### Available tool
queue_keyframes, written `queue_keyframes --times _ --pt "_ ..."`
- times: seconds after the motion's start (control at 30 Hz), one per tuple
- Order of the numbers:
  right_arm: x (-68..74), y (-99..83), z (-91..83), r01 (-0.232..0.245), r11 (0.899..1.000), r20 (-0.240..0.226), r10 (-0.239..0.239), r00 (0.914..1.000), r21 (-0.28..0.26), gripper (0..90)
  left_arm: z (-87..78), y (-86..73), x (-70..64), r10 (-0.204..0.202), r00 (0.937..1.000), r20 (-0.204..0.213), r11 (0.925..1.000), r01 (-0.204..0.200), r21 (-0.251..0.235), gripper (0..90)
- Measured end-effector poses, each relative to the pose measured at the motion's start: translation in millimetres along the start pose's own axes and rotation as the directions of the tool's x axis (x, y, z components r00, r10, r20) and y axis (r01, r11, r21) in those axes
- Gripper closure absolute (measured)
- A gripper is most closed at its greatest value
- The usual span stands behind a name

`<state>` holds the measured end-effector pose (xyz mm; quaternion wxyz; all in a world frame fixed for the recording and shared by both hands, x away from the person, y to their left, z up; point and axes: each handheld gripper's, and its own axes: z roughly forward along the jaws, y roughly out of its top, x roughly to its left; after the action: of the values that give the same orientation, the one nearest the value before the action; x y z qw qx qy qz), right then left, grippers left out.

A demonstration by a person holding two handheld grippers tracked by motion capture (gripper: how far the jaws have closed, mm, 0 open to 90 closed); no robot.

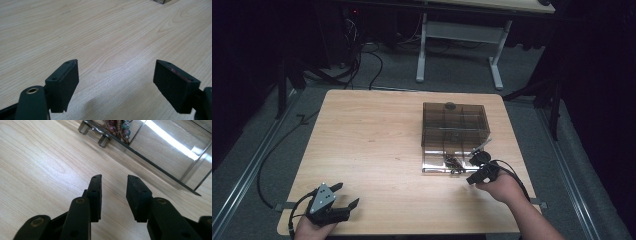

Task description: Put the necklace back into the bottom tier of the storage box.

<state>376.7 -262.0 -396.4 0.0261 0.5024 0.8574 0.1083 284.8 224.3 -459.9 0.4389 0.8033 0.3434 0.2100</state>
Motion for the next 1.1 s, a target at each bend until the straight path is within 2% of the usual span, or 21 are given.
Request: queue_keyframes --times 0.13,0.27,0.4,0.5,0.63,0.73,0.83,0.97,1.03,1.1 --pt "1.8 -9.1 0.8 -0.016 0.997 -0.002 0.015 0.9999 -0.071 60.5 -0.3 -0.2 0.0 -0.004 1.0 -0.001 1.0 0.004 -0.005 20.9" --pt "2.2 -19.5 1.6 -0.021 0.987 -0.008 0.019 0.9998 -0.162 56.5 -0.3 -0.2 0.1 -0.006 1.0 -0.004 1.0 0.006 -0.005 21.0" --pt "1.7 -30.7 3.4 -0.035 0.969 -0.018 0.032 0.9993 -0.244 53.4 -0.7 -0.3 -0.1 -0.006 1.0 -0.006 0.9999 0.006 -0.01 21.1" --pt "2.7 -39.1 6.0 -0.036 0.951 -0.024 0.03 0.9993 -0.308 52.0 -1.0 -0.5 0.0 -0.008 0.9999 -0.013 0.9999 0.008 -0.015 21.1" --pt "7.2 -51.0 9.8 -0.016 0.918 -0.004 0.015 0.9999 -0.397 50.7 -1.3 -0.8 -0.1 -0.012 0.9997 -0.019 0.9997 0.012 -0.021 21.2" --pt "10.6 -59.7 12.5 0.0 0.885 0.015 0.008 0.9999 -0.466 49.6 -1.8 -1.0 -0.3 -0.014 0.9995 -0.027 0.9996 0.014 -0.025 21.2" --pt "13.0 -68.3 15.0 -0.001 0.842 0.024 0.016 0.9996 -0.539 49.4 -2.4 -1.3 -0.5 -0.017 0.9992 -0.035 0.9994 0.016 -0.032 21.3" --pt "14.3 -81.0 24.7 -0.006 0.779 0.018 0.022 0.9996 -0.627 49.4 -3.1 -1.6 -1.1 -0.018 0.9991 -0.039 0.999 0.016 -0.041 21.2" --pt "13.9 -87.5 30.7 -0.026 0.754 -0.004 0.031 0.9995 -0.656 48.9 -3.1 -1.7 -1.4 -0.019 0.9988 -0.045 0.999 0.017 -0.042 21.2" --pt "14.8 -93.9 35.6 -0.03 0.732 -0.001 0.041 0.9992 -0.681 48.6 -3.3 -1.8 -1.8 -0.017 0.9984 -0.053 0.9989 0.015 -0.045 21.3"
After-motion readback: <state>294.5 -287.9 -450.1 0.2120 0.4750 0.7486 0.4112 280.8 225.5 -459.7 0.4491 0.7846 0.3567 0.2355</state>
